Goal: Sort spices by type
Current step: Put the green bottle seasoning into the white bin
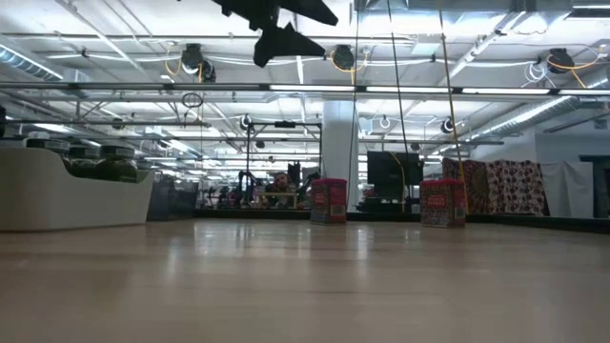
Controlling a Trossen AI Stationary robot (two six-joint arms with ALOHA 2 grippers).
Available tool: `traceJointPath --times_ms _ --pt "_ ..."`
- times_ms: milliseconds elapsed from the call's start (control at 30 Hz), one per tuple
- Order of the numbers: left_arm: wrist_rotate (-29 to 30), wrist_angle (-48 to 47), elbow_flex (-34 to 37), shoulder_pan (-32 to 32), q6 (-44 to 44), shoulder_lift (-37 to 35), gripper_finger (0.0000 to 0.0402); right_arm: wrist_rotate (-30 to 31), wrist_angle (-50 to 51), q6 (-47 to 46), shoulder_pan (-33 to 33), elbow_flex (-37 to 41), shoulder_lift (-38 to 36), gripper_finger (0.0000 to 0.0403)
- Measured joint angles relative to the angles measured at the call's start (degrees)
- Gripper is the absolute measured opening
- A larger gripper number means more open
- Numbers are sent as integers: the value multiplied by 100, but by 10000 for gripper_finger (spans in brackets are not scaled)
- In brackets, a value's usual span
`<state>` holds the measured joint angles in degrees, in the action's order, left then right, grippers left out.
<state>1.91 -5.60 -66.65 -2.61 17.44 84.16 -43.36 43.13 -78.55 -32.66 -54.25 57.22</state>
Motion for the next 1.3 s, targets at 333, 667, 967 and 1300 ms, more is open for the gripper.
traceJointPath --times_ms 333,667,967,1300 --pt "-2 244 0 -168 -136 -2 266 1537 2599 1487 -536 -1873 559 8" --pt "-195 403 0 -265 -130 -2 267 1598 2985 3028 -1676 -2178 1580 23" --pt "-197 382 0 -267 -290 -2 267 1500 3159 3375 -2131 -2178 1974 115" --pt "-299 370 0 -267 -288 -2 267 2725 3368 3983 -2296 -2165 2486 269"
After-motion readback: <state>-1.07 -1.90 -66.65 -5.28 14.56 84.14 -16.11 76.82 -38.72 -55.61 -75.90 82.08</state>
